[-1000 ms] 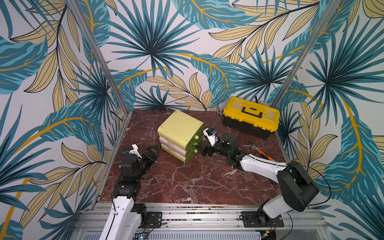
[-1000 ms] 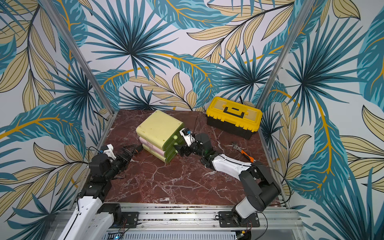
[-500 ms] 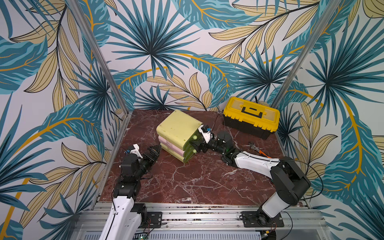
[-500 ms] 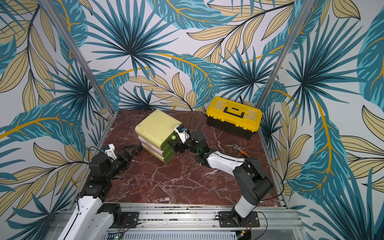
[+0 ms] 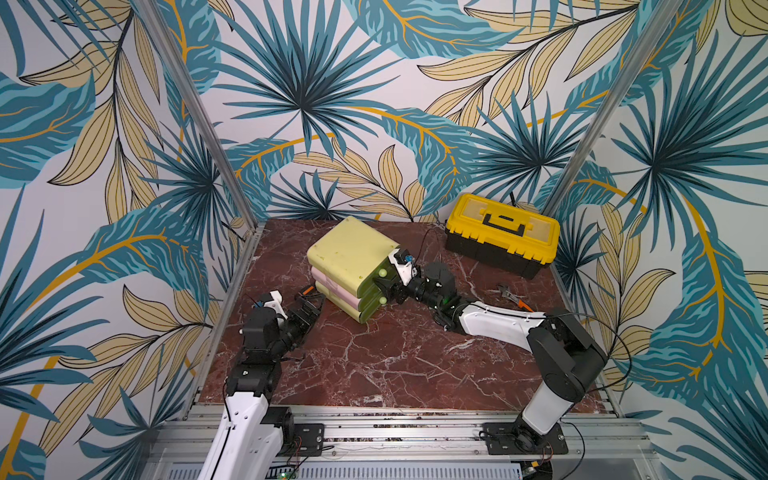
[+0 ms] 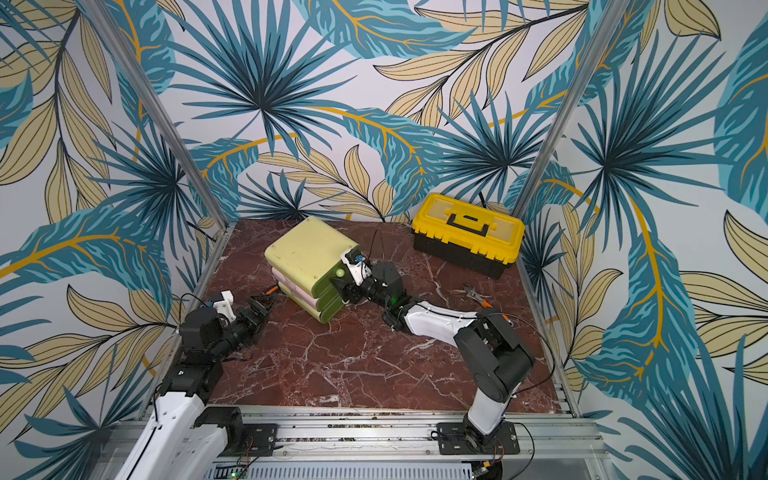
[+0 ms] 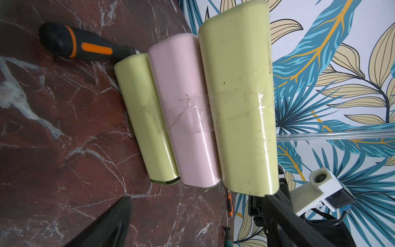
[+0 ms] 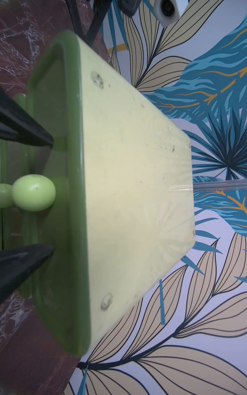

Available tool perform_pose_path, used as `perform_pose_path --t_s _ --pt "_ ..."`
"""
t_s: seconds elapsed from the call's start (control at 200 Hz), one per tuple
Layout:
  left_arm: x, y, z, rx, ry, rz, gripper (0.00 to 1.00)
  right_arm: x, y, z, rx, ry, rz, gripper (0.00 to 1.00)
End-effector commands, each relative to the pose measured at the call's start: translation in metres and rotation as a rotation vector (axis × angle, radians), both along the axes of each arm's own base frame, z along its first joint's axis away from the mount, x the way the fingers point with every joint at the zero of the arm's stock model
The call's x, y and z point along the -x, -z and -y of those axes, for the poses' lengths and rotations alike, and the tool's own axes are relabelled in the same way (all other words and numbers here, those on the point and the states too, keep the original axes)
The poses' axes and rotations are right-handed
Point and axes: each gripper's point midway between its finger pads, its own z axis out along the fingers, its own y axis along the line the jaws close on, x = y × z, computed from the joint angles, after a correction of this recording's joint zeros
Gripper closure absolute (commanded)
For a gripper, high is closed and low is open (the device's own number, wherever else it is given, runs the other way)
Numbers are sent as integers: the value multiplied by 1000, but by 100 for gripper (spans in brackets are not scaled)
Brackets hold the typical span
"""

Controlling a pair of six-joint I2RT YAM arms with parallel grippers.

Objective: Take the cookies out of the drawer
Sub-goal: Move the storage box to the center of the board, then open the drawer in the storage box.

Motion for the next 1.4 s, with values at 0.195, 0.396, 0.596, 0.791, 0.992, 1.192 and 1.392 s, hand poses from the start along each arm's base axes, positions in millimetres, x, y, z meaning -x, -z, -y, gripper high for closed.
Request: perform_pose_path --t_s 0.195,0.396,0.596,0.791,0.992,1.192,1.392 --pt "-12 -41 11 8 28 115 1 11 -3 11 -27 58 19 36" --pt "-20 -50 20 39 37 132 7 6 -7 10 -29 76 38 40" --pt "-25 -58 25 68 41 127 11 4 -9 3 -44 53 41 46" --pt "-26 -60 19 2 -4 67 14 1 -11 -2 -63 48 44 54" --pt "-32 -66 17 1 -24 43 14 -1 -9 -6 -59 40 38 58" --pt "-39 -62 17 9 -48 -8 15 -2 -4 -7 -45 37 29 62" --pt "-41 -54 12 -4 -85 -54 17 -4 0 -8 -37 40 20 64"
